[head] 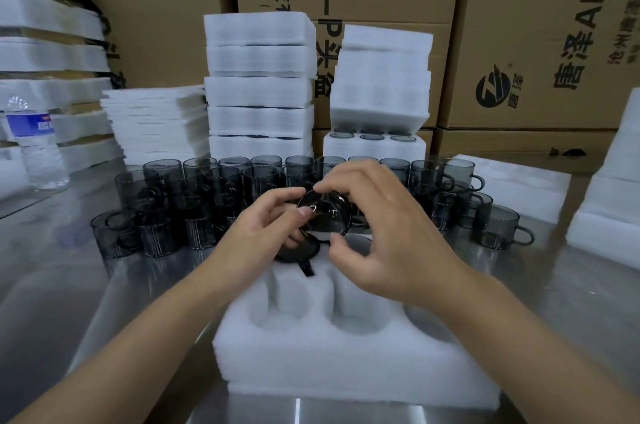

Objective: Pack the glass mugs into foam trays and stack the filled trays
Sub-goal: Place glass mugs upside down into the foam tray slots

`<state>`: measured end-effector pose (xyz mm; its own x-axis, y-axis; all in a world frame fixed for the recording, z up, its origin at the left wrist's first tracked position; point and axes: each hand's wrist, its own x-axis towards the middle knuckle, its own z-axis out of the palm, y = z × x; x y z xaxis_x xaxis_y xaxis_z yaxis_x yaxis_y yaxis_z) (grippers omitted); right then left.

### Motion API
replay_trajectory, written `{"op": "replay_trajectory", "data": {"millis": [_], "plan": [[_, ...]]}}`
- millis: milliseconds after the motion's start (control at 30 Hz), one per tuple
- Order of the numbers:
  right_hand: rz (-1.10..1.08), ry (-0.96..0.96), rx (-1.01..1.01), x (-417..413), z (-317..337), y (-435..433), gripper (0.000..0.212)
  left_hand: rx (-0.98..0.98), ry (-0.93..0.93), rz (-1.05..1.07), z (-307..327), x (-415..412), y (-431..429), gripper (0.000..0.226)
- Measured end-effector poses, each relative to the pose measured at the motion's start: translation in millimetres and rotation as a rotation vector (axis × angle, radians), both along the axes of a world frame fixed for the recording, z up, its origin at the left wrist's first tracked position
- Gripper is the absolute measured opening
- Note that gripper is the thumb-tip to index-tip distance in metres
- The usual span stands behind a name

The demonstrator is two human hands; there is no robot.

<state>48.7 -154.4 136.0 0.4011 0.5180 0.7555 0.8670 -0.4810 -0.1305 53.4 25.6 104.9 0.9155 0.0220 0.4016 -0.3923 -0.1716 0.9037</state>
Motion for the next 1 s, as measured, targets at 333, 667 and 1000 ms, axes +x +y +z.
{"op": "replay_trajectory", "data": {"millis": [333, 667, 1000], "plan": [[-0.009, 0.287, -0.075, 6, -6, -3, 0.064, -0.050, 0.051, -0.023, 4, -3, 4, 0.024], [0.056, 0.331, 0.120, 11, -9, -5, 0.066, -0.123, 0.214, -0.220, 17, -5, 21, 0.036], [-0.115, 0.236, 0.098, 15, -6, -3, 0.008, -0.134, 0.200, -0.183, 16, -8, 15, 0.062]]}}
